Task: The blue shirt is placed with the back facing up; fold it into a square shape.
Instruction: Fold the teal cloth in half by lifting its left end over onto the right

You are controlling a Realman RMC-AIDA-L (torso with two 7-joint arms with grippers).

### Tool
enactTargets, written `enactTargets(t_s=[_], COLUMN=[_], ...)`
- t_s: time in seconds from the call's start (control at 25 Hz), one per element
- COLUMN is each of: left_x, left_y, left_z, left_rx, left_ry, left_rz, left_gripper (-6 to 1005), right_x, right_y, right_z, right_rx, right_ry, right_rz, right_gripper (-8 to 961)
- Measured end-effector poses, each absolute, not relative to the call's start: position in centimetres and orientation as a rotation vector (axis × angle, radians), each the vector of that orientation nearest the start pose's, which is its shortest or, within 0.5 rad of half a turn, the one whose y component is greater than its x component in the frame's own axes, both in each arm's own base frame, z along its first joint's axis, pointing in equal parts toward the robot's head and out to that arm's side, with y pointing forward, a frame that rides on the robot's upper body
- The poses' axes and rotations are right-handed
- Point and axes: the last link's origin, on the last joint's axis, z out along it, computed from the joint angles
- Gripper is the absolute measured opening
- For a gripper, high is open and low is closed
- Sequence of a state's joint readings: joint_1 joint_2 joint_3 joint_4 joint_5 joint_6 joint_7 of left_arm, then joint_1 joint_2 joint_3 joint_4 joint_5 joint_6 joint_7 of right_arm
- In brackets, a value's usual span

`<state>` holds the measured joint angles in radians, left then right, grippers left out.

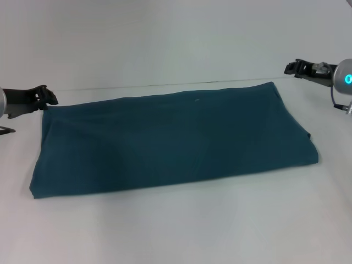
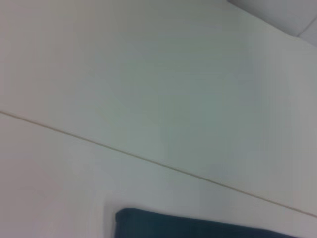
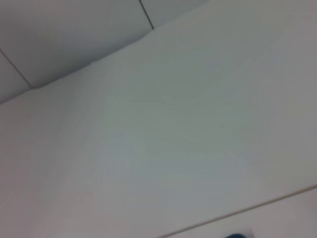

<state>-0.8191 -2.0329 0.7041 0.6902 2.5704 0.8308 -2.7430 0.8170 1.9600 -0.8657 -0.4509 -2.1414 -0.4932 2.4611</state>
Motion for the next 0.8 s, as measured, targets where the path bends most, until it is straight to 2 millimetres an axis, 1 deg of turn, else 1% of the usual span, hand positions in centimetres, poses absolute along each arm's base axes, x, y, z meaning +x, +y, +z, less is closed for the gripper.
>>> enactTargets(t_s=[0.16,0.28,0.4,0.48,0.52,0.56,0.6,0.68,0.72,0.76,0.8], left_x=[-26.5,-27.0,-27.4,-27.6,-27.7,-27.9,-27.9,-28.3,-28.7,-28.9,-29.1], left_y=[46.4,46.1,45.4,44.2,43.6,42.2,42.2,40.6,39.3,38.7,38.1], left_z=[5.1,5.7,6.3,6.7,6.8,6.7,6.7,6.6,6.6,6.5,6.5], left_rx=[-1.705,-1.683,-1.674,-1.699,-1.718,-1.766,-1.766,-1.807,-1.827,-1.835,-1.836], left_ry=[-1.588,-1.592,-1.599,-1.612,-1.620,-1.656,-1.656,-1.696,-1.728,-1.743,-1.760], left_rz=[-0.383,-0.405,-0.456,-0.528,-0.568,-0.651,-0.651,-0.734,-0.800,-0.830,-0.865], left_gripper=[197,329,458,539,579,620,643,690,714,737,736], right_x=[28.3,28.4,29.0,29.3,29.4,29.4,29.5,29.9,30.2,30.4,30.6], right_y=[48.3,48.1,47.0,45.7,44.7,43.9,42.9,40.9,39.7,38.8,37.7], right_z=[6.3,6.6,7.2,7.6,7.7,7.7,7.7,7.6,7.7,7.7,7.6], right_rx=[-1.654,-1.664,-1.689,-1.729,-1.761,-1.792,-1.823,-1.888,-1.918,-1.947,-1.972], right_ry=[1.439,1.465,1.532,1.554,1.567,1.581,1.594,1.631,1.649,1.660,1.673], right_rz=[0.491,0.502,0.571,0.651,0.709,0.752,0.797,0.870,0.907,0.935,0.961], right_gripper=[322,391,460,506,529,552,575,620,643,642,641])
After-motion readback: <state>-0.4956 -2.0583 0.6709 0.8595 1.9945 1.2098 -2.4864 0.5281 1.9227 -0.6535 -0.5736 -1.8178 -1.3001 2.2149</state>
